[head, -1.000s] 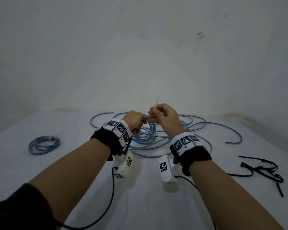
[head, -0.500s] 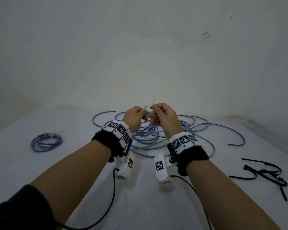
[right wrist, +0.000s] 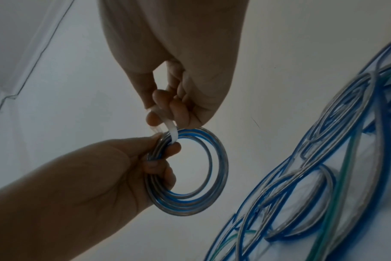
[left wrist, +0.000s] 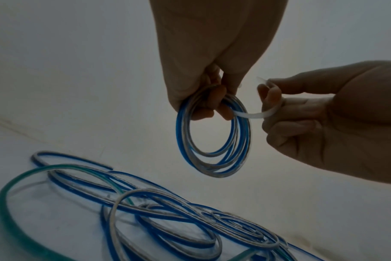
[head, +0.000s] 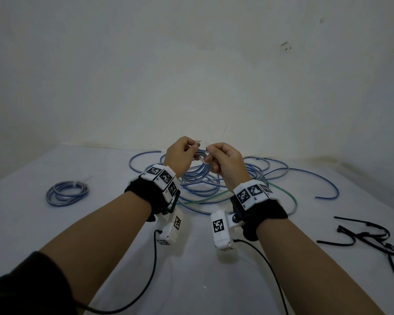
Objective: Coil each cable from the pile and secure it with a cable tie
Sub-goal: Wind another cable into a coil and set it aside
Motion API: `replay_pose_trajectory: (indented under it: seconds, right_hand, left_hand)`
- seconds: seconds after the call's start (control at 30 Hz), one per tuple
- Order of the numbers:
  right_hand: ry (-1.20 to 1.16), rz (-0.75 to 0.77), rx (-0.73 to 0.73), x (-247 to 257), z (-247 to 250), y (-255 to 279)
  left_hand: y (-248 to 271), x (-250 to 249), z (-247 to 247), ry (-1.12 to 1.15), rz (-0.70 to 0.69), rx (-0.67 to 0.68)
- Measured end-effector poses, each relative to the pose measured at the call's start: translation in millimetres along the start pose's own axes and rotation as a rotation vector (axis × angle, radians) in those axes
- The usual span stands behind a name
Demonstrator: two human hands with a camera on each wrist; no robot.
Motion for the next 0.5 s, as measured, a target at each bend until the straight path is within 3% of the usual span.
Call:
replay_pose_trajectory:
  seconds: [0.5]
  right_hand:
    - [0.037,-0.039,-0.036,-1.1,0.5,-0.7]
  left_hand:
    - [3.0,-4.4,-0.6,-0.042,-0.056,0.065]
Point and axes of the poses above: each hand's wrist, its own y-axis away from the middle knuckle, its own z-axis out of the back of the hand, x = y × z, the point moved 1 cm from there along -y, towards the middle knuckle, and after that the axes turned 13 degrees about -y, right-handed, at the moved point
